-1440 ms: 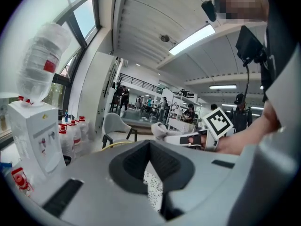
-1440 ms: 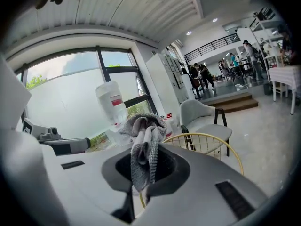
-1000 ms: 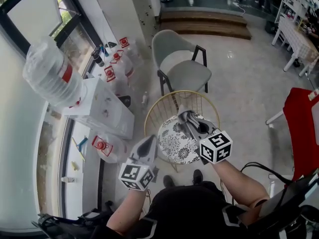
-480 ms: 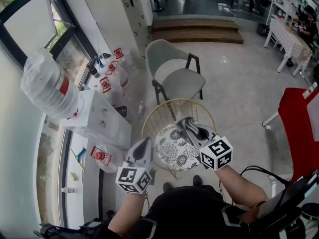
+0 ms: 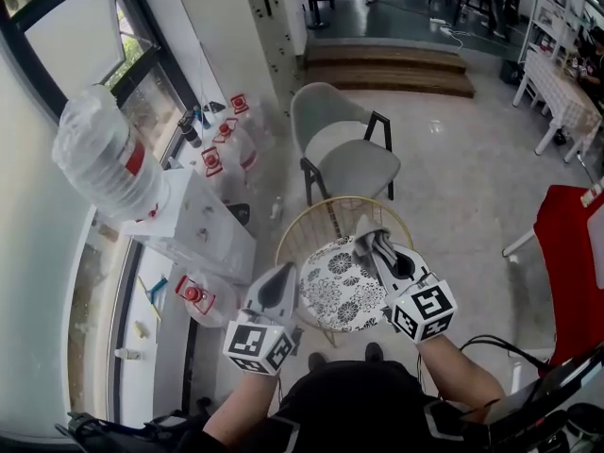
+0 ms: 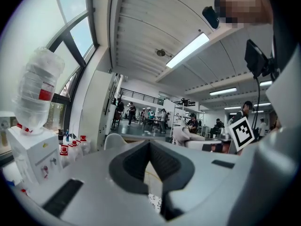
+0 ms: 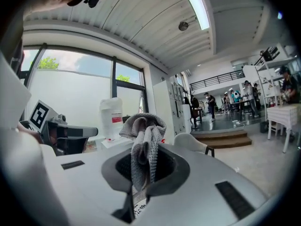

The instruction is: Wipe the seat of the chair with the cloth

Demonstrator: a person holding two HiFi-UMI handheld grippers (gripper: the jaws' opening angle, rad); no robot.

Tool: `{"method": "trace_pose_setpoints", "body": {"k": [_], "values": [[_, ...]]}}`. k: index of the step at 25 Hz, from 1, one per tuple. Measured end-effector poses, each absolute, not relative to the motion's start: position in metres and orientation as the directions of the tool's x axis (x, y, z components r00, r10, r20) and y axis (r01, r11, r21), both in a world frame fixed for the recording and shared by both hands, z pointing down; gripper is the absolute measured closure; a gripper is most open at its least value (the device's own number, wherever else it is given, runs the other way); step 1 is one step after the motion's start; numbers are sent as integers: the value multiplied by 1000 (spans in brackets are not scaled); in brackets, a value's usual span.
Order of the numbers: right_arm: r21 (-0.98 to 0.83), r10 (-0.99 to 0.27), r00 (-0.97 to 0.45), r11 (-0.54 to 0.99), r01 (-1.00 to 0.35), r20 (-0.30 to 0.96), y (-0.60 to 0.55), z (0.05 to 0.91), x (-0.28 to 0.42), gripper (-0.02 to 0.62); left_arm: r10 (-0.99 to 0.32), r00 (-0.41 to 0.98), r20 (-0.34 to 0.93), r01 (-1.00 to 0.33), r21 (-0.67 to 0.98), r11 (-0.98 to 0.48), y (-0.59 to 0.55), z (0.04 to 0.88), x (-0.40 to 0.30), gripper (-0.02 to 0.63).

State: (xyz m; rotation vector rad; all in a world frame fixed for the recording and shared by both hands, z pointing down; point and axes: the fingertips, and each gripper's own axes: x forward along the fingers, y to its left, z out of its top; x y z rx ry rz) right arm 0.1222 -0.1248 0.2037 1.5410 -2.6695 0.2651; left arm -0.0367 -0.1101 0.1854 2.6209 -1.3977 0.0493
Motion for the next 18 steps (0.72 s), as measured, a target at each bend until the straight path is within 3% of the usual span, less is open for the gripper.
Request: {"method": "trace_pose_setpoints", "body": {"k": [18], "values": [[-77,-860,-498,492,-867,111,-125,184,125,575,-844,533,62,-843,127,-523,-114,165,-45,600]]}}
